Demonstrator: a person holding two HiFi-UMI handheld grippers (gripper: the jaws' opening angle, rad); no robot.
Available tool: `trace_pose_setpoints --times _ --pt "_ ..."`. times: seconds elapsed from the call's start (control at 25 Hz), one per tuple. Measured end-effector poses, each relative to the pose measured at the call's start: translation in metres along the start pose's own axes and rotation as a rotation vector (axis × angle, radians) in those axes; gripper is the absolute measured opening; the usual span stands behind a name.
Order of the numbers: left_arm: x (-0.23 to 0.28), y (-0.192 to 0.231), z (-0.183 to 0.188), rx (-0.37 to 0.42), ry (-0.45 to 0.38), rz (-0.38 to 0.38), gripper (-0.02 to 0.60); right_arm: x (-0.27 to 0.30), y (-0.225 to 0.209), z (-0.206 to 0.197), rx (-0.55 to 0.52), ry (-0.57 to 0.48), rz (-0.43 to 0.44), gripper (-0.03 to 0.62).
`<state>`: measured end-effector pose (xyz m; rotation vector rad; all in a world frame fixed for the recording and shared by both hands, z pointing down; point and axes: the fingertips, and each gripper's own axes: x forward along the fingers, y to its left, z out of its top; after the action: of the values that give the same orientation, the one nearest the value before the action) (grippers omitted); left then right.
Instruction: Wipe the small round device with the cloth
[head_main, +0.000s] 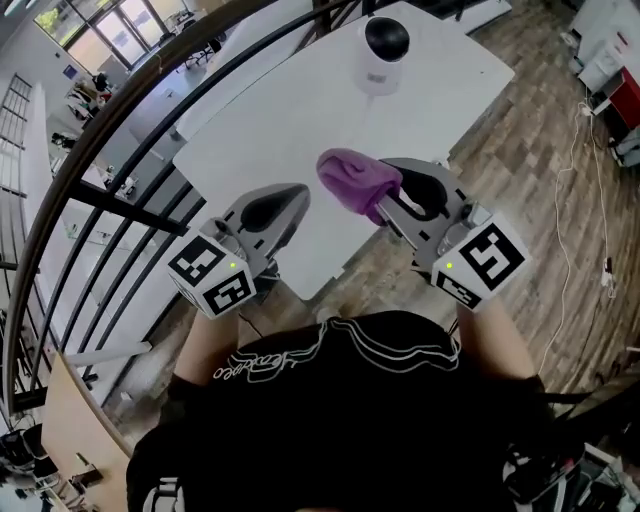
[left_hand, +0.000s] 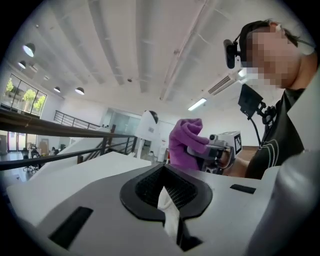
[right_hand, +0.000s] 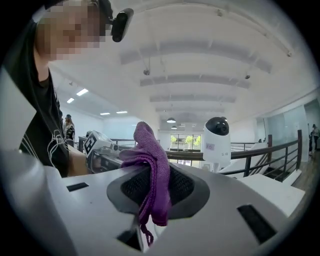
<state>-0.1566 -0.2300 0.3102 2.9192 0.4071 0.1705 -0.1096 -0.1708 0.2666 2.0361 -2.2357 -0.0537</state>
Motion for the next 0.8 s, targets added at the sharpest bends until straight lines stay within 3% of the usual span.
trace_pose_setpoints --times 0.52,0.8 --pt "-0.004 -0.241 -0.037 -0.005 -0.077 0.092 0.008 -0.218 0.079 -0.040 0.169 -0.028 0.118 0.072" --pt "0.003 -0.323 -0.058 -0.004 -0.058 0.112 0.008 -0.284 0.109 -0.052 0.225 -0.032 0.158 0.072"
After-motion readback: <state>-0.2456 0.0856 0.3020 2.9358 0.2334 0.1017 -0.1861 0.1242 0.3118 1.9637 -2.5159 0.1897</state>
